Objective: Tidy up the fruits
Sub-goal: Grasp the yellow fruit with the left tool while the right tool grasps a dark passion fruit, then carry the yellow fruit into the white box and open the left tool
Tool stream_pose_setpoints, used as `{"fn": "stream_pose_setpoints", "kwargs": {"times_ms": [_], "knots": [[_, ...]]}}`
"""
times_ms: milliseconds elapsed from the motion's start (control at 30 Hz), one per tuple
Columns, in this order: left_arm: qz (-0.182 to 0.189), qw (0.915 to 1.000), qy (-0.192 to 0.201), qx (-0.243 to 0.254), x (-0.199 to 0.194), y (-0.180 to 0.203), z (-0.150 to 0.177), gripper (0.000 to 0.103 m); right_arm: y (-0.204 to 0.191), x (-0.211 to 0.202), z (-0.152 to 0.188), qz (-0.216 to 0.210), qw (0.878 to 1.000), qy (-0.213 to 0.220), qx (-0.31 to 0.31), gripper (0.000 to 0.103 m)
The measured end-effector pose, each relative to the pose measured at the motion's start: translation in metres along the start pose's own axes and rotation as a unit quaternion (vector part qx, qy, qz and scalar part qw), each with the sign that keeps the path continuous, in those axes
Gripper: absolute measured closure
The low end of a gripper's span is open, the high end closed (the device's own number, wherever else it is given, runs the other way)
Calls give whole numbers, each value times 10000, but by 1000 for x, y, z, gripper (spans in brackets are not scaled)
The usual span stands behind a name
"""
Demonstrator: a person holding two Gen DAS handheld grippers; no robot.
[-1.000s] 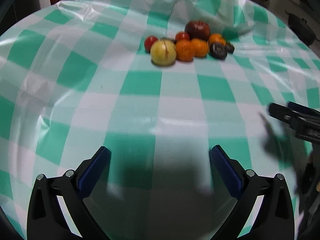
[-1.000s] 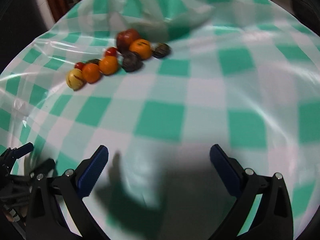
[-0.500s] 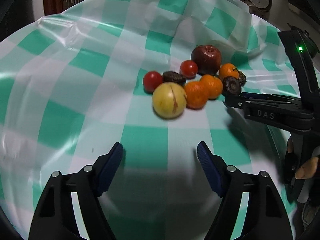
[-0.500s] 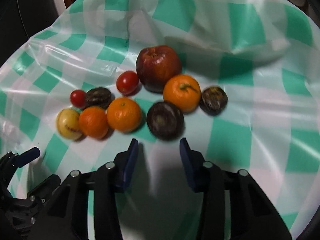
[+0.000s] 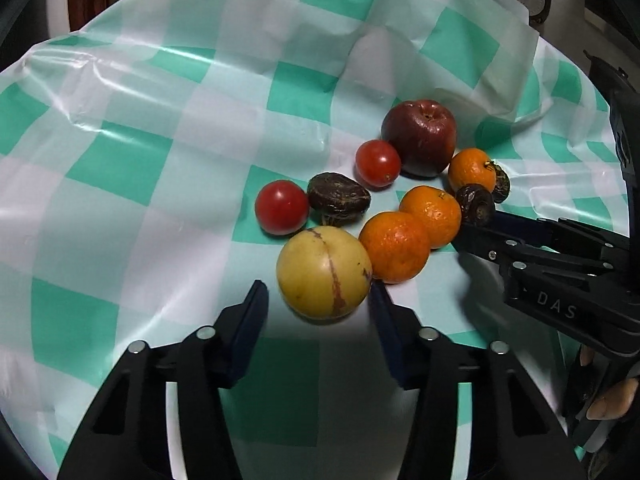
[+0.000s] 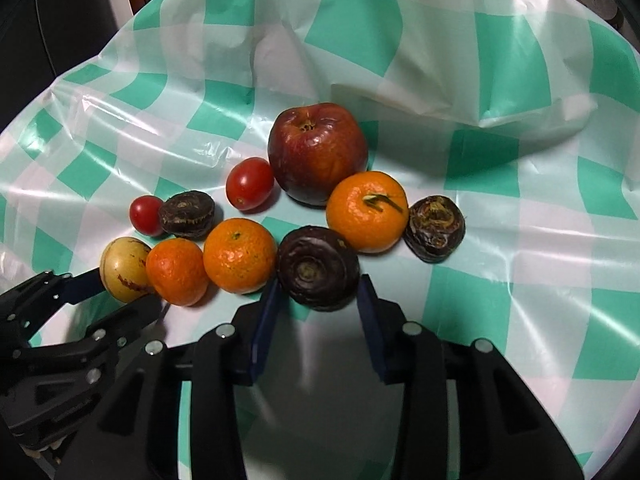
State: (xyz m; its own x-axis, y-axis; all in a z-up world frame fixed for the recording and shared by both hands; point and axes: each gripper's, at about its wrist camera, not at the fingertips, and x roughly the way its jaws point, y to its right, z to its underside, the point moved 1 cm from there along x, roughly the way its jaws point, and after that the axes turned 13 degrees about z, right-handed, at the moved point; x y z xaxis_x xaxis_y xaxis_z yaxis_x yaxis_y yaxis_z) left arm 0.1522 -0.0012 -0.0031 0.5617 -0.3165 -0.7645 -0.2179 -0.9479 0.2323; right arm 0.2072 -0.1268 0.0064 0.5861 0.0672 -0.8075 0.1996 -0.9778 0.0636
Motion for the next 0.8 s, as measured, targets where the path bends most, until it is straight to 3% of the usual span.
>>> {"fn": "stream_pose_setpoints", "kwargs": {"times_ms": [67,367,567,800], "knots": [[69,10000,23,-9,1,-1,-2,61,10,-3,3,-37,10000,-1,19,59],[302,9990,143,-307,-18,-10,15,62,11,-19,15,42,9999,137,94,64],[282,9984,453,-196,-64,-4,45,62,16,-55,53,-118,9996,165,200,64],[304,9962,771,-255,-128,1,103,62,2,-118,102,-432,9985,310,125,64]]}}
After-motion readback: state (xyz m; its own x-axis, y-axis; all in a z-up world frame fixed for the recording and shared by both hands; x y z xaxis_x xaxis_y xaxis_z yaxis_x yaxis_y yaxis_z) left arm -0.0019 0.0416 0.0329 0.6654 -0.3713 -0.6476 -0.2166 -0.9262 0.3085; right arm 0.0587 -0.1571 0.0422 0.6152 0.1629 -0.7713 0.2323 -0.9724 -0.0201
